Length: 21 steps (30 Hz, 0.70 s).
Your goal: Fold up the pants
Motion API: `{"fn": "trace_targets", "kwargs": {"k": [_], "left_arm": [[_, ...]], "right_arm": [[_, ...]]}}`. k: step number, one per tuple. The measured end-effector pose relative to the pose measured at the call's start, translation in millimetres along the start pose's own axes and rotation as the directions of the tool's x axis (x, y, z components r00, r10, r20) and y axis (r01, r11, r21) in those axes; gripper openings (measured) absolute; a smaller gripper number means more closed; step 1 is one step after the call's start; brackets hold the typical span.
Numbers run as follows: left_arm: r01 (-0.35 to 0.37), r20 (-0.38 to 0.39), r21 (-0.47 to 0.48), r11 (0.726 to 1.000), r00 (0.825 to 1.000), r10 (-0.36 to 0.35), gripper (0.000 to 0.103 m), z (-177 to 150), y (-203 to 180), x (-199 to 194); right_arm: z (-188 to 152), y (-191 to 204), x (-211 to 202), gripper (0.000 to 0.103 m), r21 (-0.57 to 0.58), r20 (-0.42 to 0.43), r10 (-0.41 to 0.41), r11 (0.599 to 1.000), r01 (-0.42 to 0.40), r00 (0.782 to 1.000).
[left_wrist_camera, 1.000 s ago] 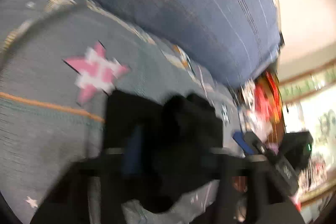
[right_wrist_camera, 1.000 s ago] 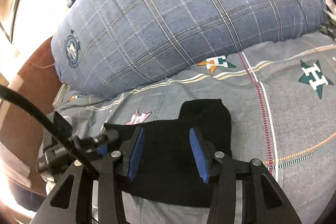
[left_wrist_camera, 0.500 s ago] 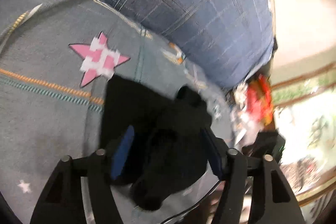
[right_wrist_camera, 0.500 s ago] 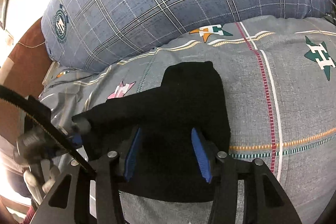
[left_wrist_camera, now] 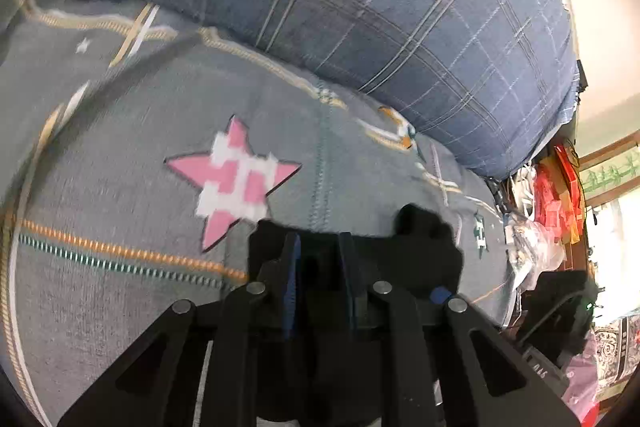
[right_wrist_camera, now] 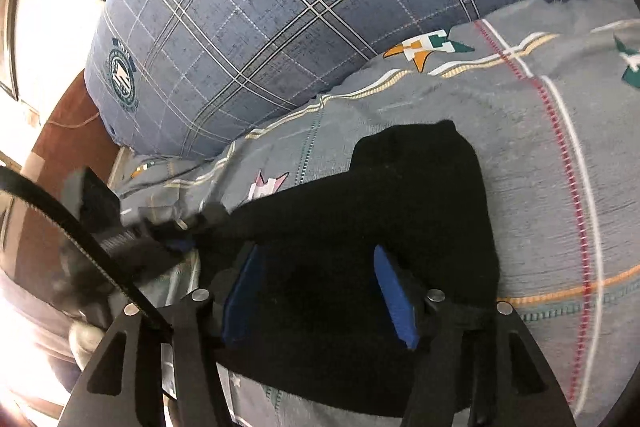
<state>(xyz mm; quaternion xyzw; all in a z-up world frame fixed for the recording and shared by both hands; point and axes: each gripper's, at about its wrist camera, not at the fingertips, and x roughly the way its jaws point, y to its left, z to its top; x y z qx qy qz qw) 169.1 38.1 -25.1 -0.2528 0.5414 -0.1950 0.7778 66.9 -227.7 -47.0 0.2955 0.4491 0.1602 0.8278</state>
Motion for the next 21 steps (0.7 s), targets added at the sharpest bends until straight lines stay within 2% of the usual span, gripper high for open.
{"fn": "trace_targets", "kwargs": {"k": [4,7,8,10,12,14,16,18,20,21], "left_arm": [[0.046,0.036,-0.038,0.998,0.998,-0.045,0.019,-3.4,3.8,-13.3],[0.046,0.115,-0.063,0.997,0.993,-0.039,0.02,-9.4,0.9,-40.8],[0.041,0.134,-0.059,0.997,0.99,-0.033,0.024,-12.1,-2.3,-46.4],[0.026,0.182,-0.043,0.999,0.983,-0.018,0.042,-21.7,-14.5,-60.6],[0.022,0.205,0.001,1.0,0.978,-0.022,0.044,-28.0,-29.8,-67.0],[0.015,0.197,0.054,0.998,0.98,-0.025,0.045,-31.1,-44.7,-63.4],[0.011,0.177,0.088,0.996,0.984,-0.027,0.046,-32.0,-54.1,-49.9],[-0.007,0.141,0.076,0.997,0.99,-0.004,0.046,-30.5,-49.1,-28.8],[-0.056,0.113,0.048,0.997,0.992,0.05,0.045,-29.4,-35.0,-11.2],[-0.065,0.101,0.028,0.997,0.993,0.062,0.041,-28.8,-26.5,-1.6]], "right_arm": [[-0.5,7.0,5.0,0.067,-0.056,-0.009,-0.006,0.998,0.005,1.0],[-0.8,3.7,6.0,0.067,-0.046,-0.005,0.016,0.999,-0.016,1.0],[-1.0,1.4,5.7,0.067,-0.039,-0.001,0.026,0.999,-0.026,1.0],[-1.9,-3.9,5.4,0.067,-0.026,0.006,0.051,0.998,-0.051,0.999],[-0.6,-7.1,4.7,0.066,-0.009,0.003,0.07,0.998,-0.07,0.998],[5.0,-12.7,-2.2,0.067,0.046,0.009,0.125,0.991,-0.125,0.992],[11.1,-23.0,-12.2,0.067,0.112,0.057,0.2,0.972,-0.205,0.978],[20.0,-35.8,-15.2,0.067,0.174,0.094,0.245,0.95,-0.258,0.965],[28.5,-45.6,-10.2,0.067,0.231,0.11,0.284,0.925,-0.302,0.952],[34.1,-52.8,-3.6,0.067,0.272,0.116,0.316,0.902,-0.336,0.942]]}}
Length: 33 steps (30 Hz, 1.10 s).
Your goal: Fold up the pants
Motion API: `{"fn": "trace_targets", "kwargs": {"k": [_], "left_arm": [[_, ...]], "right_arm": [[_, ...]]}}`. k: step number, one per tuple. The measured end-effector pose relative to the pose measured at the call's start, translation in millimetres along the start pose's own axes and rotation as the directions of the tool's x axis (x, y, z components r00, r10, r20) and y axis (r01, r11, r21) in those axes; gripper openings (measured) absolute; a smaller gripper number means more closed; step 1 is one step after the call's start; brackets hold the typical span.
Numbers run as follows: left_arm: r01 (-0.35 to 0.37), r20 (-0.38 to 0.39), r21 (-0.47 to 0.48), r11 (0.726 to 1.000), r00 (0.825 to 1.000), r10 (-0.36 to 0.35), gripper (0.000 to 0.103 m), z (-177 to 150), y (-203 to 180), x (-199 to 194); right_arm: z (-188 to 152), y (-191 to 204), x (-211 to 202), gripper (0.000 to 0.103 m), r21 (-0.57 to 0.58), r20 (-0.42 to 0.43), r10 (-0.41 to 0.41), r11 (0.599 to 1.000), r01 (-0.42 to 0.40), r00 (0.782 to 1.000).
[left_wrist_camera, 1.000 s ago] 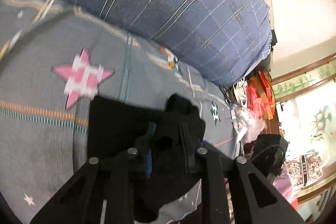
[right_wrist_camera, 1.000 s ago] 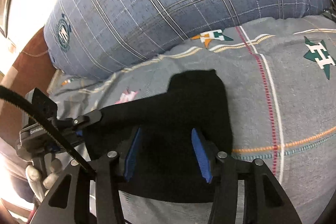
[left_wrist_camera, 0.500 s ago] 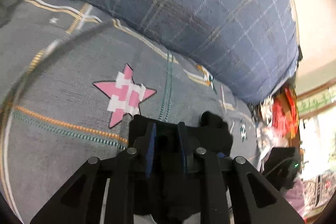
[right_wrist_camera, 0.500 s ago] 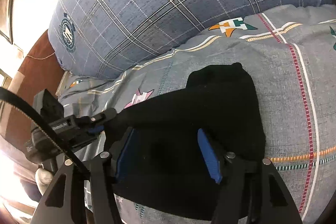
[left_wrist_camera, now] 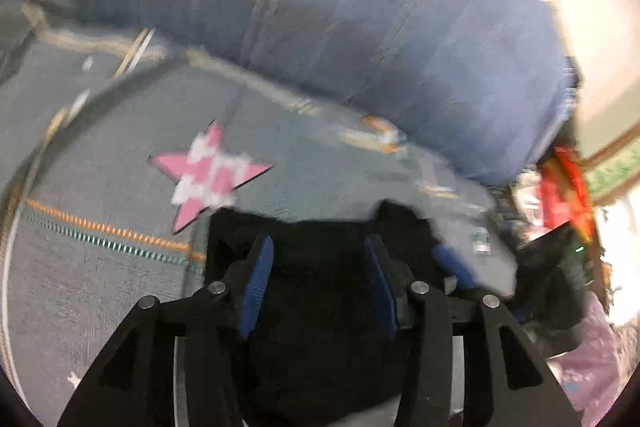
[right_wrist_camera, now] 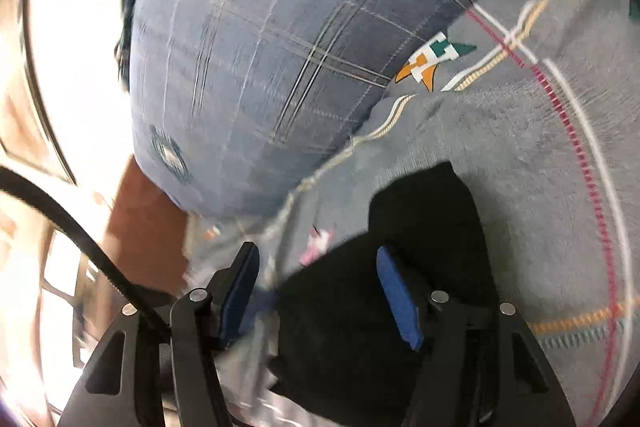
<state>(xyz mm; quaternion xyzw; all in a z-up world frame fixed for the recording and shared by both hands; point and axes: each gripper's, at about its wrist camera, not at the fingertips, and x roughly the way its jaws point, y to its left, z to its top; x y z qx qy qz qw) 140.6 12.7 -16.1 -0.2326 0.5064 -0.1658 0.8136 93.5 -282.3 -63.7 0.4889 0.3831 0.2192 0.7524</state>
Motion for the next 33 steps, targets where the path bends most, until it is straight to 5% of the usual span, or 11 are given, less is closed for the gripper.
{"fn": "trace_targets", "kwargs": {"k": [4,6,9,11,15,21,25,29,33], "left_arm": [[0.023,0.028,0.005,1.0,0.999,-0.023,0.038,-1.6,8.2,4.7],[0.011,0.027,0.038,0.999,1.0,-0.012,0.038,-0.9,4.9,5.1],[0.023,0.016,0.053,0.998,1.0,-0.023,0.038,2.1,5.6,5.4],[0.063,0.009,0.006,0.998,0.998,-0.063,0.038,4.5,10.6,-3.3],[0.033,0.053,-0.026,0.999,0.998,-0.032,0.047,-2.7,16.6,-39.5],[-0.044,0.119,-0.061,0.997,0.992,0.051,0.054,-50.9,41.0,-82.6],[-0.079,0.114,-0.1,0.992,0.989,0.09,0.054,-87.2,52.8,-90.9],[-0.144,0.114,-0.048,0.988,0.982,0.149,0.054,-108.2,43.5,-92.9],[-0.215,0.152,0.023,0.976,0.966,0.209,0.054,-118.9,23.7,-97.1]], "right_arm": [[20.8,-37.3,17.3,0.06,0.183,0.037,0.05,0.982,-0.056,0.998],[22.6,-51.2,20.0,0.041,0.226,0.069,0.043,0.972,-0.058,0.997],[23.8,-56.2,16.5,0.032,0.226,0.07,0.05,0.972,-0.065,0.996],[23.9,-48.9,5.4,0.034,0.205,0.075,0.029,0.978,-0.044,0.997],[7.1,-22.6,-29.5,0.066,0.079,0.113,-0.026,0.997,0.017,0.993],[-54.3,-9.9,-64.3,0.066,-0.091,0.12,-0.126,0.986,0.137,0.985],[-94.3,-16.1,-78.9,0.066,-0.095,0.145,-0.141,0.983,0.156,0.979],[-123.7,-20.5,-83.5,0.066,-0.069,0.148,-0.136,0.987,0.148,0.98],[-147.3,4.5,-83.0,0.066,-0.179,0.18,-0.235,0.947,0.267,0.955]]}}
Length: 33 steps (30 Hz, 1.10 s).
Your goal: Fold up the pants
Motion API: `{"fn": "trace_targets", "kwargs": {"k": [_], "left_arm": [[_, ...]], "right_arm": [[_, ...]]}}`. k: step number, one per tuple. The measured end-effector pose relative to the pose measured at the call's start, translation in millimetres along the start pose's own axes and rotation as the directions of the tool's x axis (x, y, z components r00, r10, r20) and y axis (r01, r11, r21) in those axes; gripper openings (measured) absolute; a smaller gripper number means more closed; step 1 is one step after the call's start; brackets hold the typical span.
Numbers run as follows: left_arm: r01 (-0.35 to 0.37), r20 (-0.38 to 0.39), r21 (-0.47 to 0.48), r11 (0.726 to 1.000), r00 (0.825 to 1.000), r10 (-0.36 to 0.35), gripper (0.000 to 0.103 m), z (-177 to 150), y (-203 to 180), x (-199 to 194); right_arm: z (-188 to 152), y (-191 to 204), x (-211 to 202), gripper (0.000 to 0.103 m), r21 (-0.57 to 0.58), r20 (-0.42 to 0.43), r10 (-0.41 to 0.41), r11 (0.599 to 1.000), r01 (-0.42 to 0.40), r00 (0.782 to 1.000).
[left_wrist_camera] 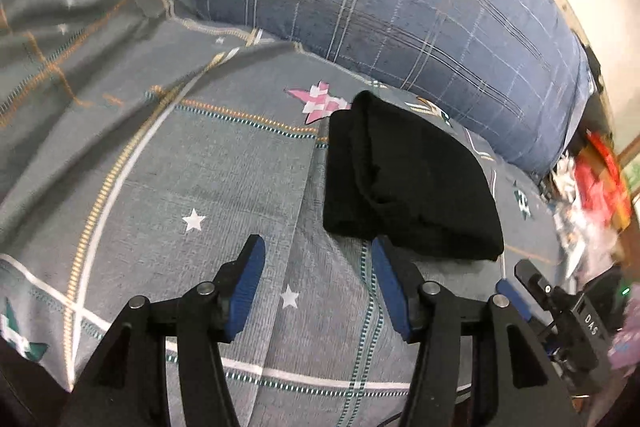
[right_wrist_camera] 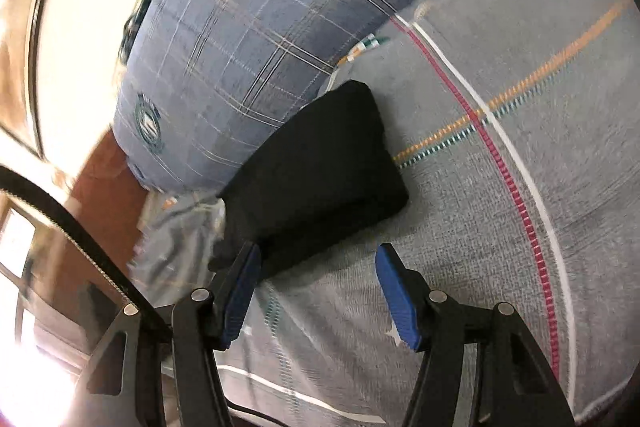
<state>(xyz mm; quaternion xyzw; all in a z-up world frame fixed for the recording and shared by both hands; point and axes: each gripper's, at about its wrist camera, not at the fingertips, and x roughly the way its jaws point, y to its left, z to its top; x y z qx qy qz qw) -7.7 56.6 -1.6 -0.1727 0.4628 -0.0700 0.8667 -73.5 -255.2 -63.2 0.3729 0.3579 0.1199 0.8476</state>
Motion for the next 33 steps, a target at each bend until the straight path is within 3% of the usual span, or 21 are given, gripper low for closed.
{"fn": "trace_targets", "kwargs": {"k": [6,11,16,18,33], "left_arm": [[-0.083,0.05,0.072,0.994,0.996,0.079,0.055,-4.7,-13.8,-18.1],[-0.209,0.135,0.151,0.966,0.973,0.189,0.061,-10.8,-27.4,-29.4],[-0.275,0.18,0.211,0.938,0.954,0.239,0.067,-16.9,-41.9,-32.6],[-0.285,0.182,0.221,0.933,0.952,0.248,0.071,-18.1,-45.2,-31.6],[-0.303,0.19,0.276,0.912,0.948,0.257,0.072,-25.1,-59.5,-31.3]], "right_arm": [[-18.8,28.9,-3.3,0.066,-0.153,0.024,-0.073,0.985,0.076,0.997],[-33.7,26.5,11.1,0.066,-0.161,-0.032,-0.085,0.984,0.079,0.996],[-39.6,26.2,18.9,0.066,-0.177,-0.053,-0.107,0.98,0.097,0.993],[-39.9,28.4,20.7,0.066,-0.187,-0.049,-0.115,0.977,0.104,0.992],[-47.8,34.3,33.9,0.069,-0.236,-0.076,-0.15,0.963,0.128,0.986]]}}
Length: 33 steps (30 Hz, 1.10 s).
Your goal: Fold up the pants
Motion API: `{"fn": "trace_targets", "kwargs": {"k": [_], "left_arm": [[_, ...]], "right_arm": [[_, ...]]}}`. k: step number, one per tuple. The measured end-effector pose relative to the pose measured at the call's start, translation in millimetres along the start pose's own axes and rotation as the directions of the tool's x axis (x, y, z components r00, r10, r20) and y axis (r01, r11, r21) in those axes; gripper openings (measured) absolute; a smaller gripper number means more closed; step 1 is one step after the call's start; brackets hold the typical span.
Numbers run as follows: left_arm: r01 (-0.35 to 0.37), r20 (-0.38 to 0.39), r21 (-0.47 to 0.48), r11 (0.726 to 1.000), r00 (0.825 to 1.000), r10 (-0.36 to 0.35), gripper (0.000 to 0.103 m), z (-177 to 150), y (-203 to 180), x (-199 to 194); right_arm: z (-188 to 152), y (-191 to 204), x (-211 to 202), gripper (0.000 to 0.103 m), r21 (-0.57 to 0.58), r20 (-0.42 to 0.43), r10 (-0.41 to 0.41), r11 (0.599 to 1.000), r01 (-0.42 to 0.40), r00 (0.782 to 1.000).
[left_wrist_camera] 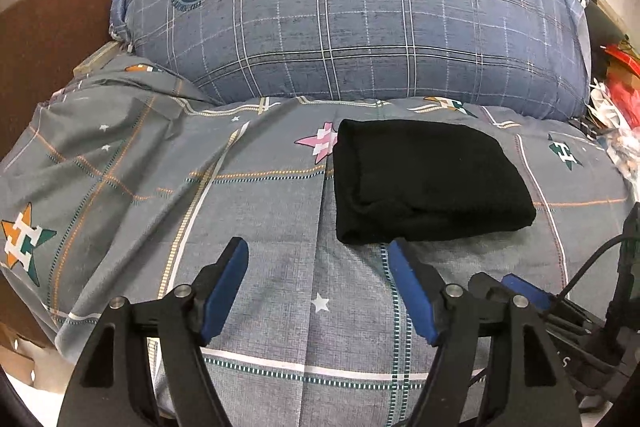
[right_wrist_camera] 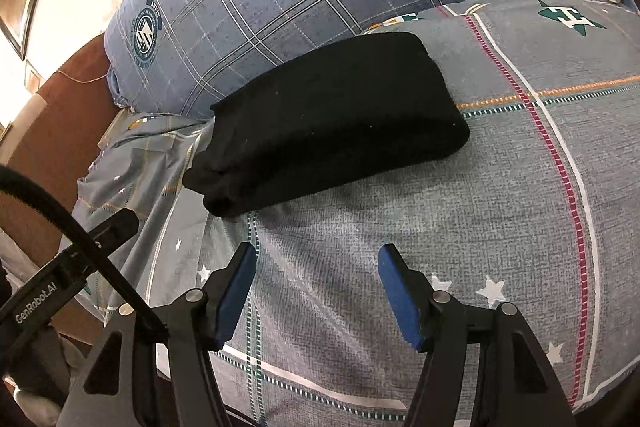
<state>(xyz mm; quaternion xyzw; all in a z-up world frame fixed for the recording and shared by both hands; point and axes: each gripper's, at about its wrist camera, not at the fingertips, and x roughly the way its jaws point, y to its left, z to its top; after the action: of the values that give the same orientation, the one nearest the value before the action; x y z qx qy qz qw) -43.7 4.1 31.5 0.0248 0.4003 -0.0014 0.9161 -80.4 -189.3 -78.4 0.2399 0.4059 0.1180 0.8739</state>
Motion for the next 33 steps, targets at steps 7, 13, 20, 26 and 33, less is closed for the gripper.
{"fn": "trace_targets", "kwargs": {"k": [7,13,20,26,33], "left_arm": [[0.001,-0.007,0.018,1.0,1.0,-0.001,0.073,-1.1,-5.1,-1.7],[0.019,-0.033,0.018,1.0,0.999,-0.018,0.073,-3.4,-6.5,2.0],[0.027,-0.065,0.017,0.999,0.998,-0.026,0.073,-5.9,-6.9,8.1],[0.031,-0.078,0.017,0.999,0.997,-0.029,0.073,-9.2,-7.2,10.9],[0.08,-0.122,-0.018,0.997,0.989,-0.082,0.073,-9.0,-0.1,22.7]], "right_arm": [[-1.2,-2.3,1.4,0.069,-0.001,-0.004,-0.015,1.0,0.015,1.0],[-0.9,-2.4,-0.1,0.07,-0.003,-0.004,-0.026,1.0,0.026,1.0],[-1.9,-4.2,-0.2,0.071,0.003,-0.007,-0.038,0.999,0.038,0.999],[-3.1,-6.0,2.7,0.071,0.008,-0.016,-0.042,0.999,0.043,0.999],[-2.2,-9.6,0.1,0.071,0.011,-0.009,-0.044,0.999,0.044,0.999]]}}
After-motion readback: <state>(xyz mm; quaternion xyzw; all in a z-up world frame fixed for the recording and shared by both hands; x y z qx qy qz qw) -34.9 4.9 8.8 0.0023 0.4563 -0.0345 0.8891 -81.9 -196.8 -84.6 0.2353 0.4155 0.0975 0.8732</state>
